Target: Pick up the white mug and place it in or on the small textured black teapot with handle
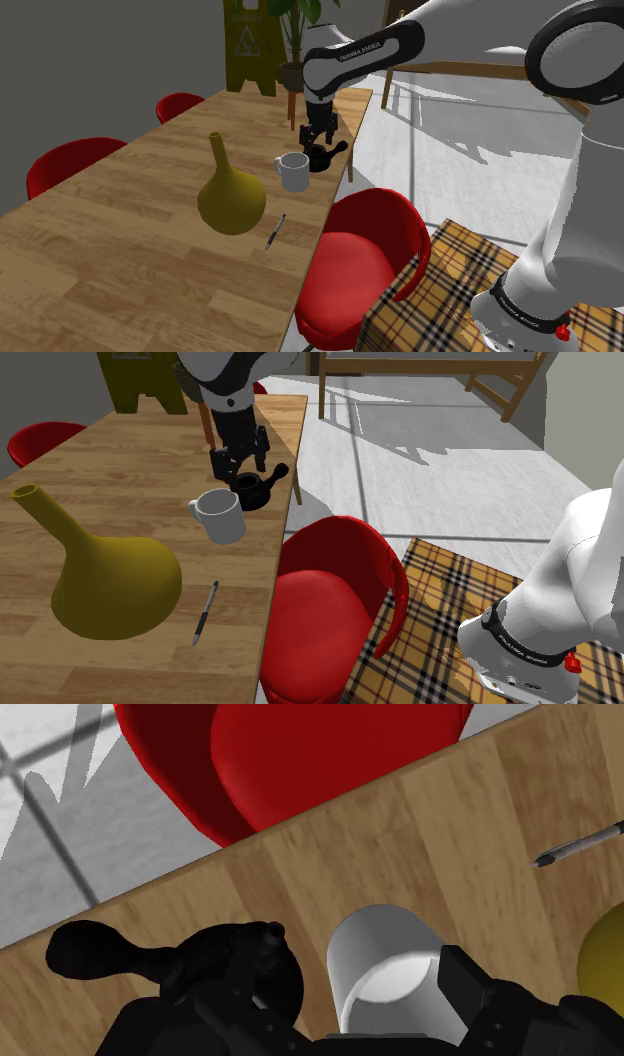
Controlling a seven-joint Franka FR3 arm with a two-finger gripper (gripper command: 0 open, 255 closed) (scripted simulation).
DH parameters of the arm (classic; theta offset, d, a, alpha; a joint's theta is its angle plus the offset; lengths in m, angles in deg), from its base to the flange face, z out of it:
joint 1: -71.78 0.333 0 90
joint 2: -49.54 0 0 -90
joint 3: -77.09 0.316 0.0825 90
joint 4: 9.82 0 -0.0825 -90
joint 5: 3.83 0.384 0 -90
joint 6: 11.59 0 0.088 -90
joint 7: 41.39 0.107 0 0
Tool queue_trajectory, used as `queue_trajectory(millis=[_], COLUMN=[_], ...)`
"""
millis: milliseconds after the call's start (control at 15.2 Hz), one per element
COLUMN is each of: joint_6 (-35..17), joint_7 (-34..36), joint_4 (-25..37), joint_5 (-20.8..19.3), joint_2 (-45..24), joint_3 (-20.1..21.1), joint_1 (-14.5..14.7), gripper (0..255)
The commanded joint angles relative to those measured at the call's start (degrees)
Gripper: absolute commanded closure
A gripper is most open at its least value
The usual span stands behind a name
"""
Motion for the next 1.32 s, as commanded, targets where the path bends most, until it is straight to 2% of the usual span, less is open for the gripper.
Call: queue_trajectory(millis=[0, 264, 792, 1254], joint_6=[-0.16, 0.67, -4.32, -4.31], joint_7=[0.51, 1.39, 1.42, 1.43], joint_4=[4.36, 14.80, 11.57, 11.59], joint_5=[-0.42, -1.22, -1.27, -1.27], joint_2=[-4.33, -13.63, -15.39, -15.40], joint_3=[0.06, 0.07, 0.02, 0.03], joint_1=[0.31, 1.06, 1.08, 1.07], gripper=[0, 0, 0, 0])
